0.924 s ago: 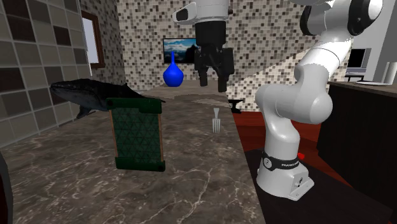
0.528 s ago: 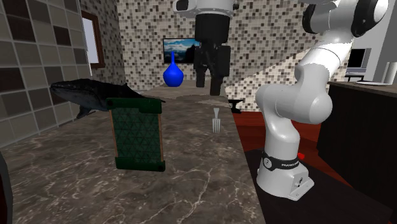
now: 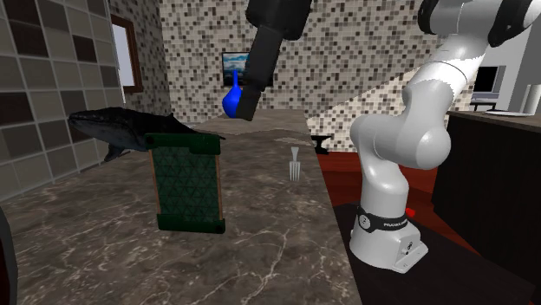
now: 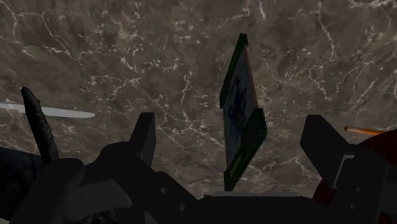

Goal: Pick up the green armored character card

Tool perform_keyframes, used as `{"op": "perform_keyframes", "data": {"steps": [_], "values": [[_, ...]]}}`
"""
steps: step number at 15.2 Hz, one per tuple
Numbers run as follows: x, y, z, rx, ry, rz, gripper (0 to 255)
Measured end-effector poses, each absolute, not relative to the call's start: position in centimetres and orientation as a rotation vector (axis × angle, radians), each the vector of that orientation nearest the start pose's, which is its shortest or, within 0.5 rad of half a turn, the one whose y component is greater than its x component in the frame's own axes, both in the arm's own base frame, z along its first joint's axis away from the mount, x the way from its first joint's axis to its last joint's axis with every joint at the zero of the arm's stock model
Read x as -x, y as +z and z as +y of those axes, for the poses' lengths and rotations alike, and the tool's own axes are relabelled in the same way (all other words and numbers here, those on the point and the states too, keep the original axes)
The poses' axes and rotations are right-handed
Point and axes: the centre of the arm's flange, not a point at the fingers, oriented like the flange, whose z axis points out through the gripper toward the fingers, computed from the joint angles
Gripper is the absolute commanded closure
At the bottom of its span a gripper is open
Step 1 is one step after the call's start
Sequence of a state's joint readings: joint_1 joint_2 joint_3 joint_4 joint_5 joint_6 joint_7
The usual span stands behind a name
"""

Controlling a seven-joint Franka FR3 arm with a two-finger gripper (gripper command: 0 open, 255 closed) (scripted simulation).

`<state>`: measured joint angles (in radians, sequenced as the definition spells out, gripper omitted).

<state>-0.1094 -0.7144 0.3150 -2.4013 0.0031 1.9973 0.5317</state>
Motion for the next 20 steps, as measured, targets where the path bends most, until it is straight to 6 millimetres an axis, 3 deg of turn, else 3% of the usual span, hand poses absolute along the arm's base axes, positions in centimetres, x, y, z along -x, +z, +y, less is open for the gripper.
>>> {"op": "perform_keyframes", "data": {"steps": [4, 11, 12, 20], "values": [[-38.1, 58.0, 12.2, 3.064, -0.731, 0.789, 0], [-38.2, 54.6, 12.6, 3.05, -0.758, 0.817, 0], [-38.3, 54.4, 12.6, 3.05, -0.759, 0.817, 255], [-38.4, 54.2, 12.6, 3.049, -0.76, 0.817, 255]]}}
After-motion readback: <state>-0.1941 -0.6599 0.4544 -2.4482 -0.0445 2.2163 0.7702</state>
